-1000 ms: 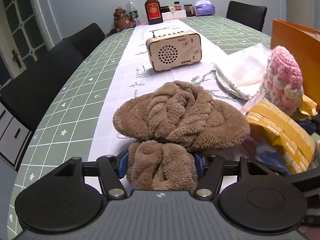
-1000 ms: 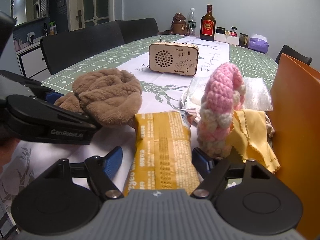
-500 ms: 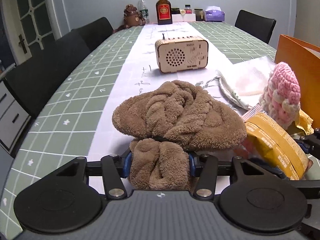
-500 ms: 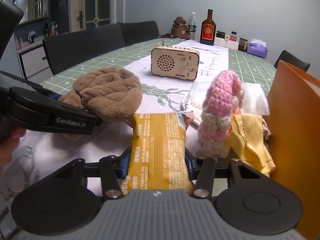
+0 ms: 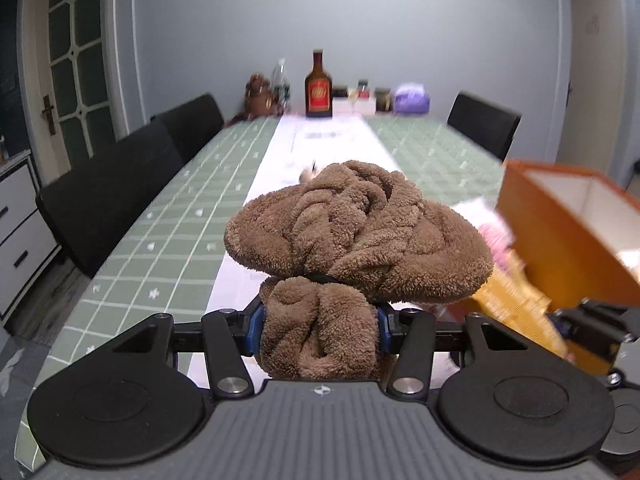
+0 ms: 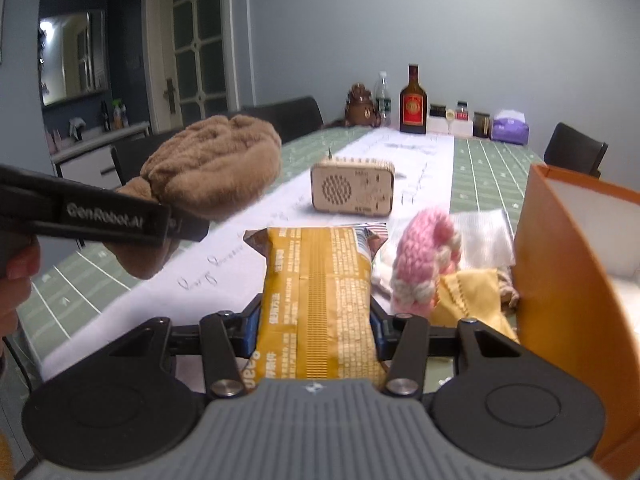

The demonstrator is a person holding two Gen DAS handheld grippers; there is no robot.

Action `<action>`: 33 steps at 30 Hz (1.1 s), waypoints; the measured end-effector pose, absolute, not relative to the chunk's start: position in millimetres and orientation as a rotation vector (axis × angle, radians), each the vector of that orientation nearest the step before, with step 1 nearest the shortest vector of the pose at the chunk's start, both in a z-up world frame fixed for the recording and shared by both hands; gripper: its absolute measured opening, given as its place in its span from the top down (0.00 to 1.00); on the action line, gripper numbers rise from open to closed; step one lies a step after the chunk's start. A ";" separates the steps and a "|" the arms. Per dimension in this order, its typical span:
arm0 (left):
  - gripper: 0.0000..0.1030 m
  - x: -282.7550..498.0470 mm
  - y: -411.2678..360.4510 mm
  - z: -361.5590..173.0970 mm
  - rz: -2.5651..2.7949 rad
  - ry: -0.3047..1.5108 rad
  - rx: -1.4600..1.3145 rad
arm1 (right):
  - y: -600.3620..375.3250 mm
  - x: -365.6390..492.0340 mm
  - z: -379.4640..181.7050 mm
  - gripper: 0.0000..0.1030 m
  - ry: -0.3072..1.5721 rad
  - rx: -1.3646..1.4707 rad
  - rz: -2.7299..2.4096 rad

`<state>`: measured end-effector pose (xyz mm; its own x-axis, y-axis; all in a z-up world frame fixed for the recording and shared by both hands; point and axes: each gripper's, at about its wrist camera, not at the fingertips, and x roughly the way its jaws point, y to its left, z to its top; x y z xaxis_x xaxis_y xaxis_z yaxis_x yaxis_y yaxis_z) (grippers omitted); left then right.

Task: Organize soft objects
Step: 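Lift the towel and snack bar and carry both toward the orange box, then open the left tool to drop the towel into the box while the right tool carries the snack bar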

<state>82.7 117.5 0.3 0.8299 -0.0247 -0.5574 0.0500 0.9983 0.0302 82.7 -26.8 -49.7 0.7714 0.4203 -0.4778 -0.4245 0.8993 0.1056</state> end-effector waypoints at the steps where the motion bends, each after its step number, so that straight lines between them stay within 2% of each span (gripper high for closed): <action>1: 0.43 79.4 116.2 5.2 -0.042 0.574 0.045 | -30.6 80.2 -46.0 0.52 0.502 0.009 0.461; 11: 0.43 75.7 106.1 51.7 -0.044 0.446 -0.003 | -81.2 49.3 -2.2 0.52 0.326 0.129 0.419; 15: 0.43 78.3 93.1 65.3 -0.077 0.401 0.010 | -116.8 33.2 20.7 0.52 0.226 0.137 0.342; 20: 0.42 84.6 64.1 74.8 -0.110 0.350 0.050 | -163.7 18.2 41.6 0.52 0.186 0.099 0.236; 28: 0.42 107.2 4.4 74.3 -0.232 0.357 0.059 | -214.6 9.8 50.3 0.52 0.171 0.030 0.067; 33: 0.42 127.1 -47.1 57.5 -0.368 0.437 0.036 | -236.3 18.9 45.3 0.52 0.179 0.015 0.006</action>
<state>127.1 -47.1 57.5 0.8413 -0.3407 -0.4198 0.3559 0.9335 -0.0445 18.9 -236.3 45.3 0.9840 0.0070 -0.1782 -0.0044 0.9999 0.0151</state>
